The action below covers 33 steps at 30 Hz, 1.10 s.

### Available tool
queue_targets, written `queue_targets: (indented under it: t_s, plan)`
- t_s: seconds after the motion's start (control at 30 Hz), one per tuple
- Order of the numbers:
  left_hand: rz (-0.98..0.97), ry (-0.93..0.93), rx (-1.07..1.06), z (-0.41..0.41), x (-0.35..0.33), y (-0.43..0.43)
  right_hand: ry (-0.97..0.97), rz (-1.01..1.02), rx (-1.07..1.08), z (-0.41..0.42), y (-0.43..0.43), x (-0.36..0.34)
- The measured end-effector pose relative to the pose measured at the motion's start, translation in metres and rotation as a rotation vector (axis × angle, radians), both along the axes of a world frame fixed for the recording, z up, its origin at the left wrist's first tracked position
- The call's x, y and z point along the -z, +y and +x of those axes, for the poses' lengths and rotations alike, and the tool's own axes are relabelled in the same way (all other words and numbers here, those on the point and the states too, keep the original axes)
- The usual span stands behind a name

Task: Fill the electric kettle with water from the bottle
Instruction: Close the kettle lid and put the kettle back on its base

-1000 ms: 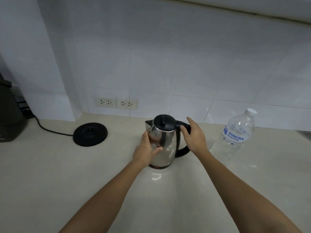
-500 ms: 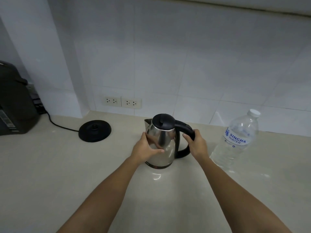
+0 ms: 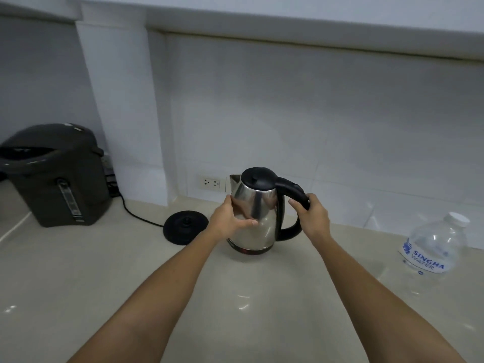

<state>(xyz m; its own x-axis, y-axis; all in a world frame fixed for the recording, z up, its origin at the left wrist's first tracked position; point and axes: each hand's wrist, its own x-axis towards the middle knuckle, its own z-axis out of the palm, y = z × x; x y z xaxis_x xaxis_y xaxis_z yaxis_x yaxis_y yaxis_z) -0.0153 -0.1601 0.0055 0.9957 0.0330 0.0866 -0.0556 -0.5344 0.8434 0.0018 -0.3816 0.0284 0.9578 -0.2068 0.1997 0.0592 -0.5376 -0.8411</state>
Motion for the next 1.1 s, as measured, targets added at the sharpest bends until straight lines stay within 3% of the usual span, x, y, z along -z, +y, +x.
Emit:
queue_targets:
  t_s: [0.5,1.1]
  plan:
    - [0.073,0.12,0.064,0.057,0.001,0.187,0.071,0.209,-0.043,0.045,0.182,0.026]
    - [0.137,0.112,0.127,0.089,0.029,0.224,0.152,0.269,0.047,0.055,0.218,0.055]
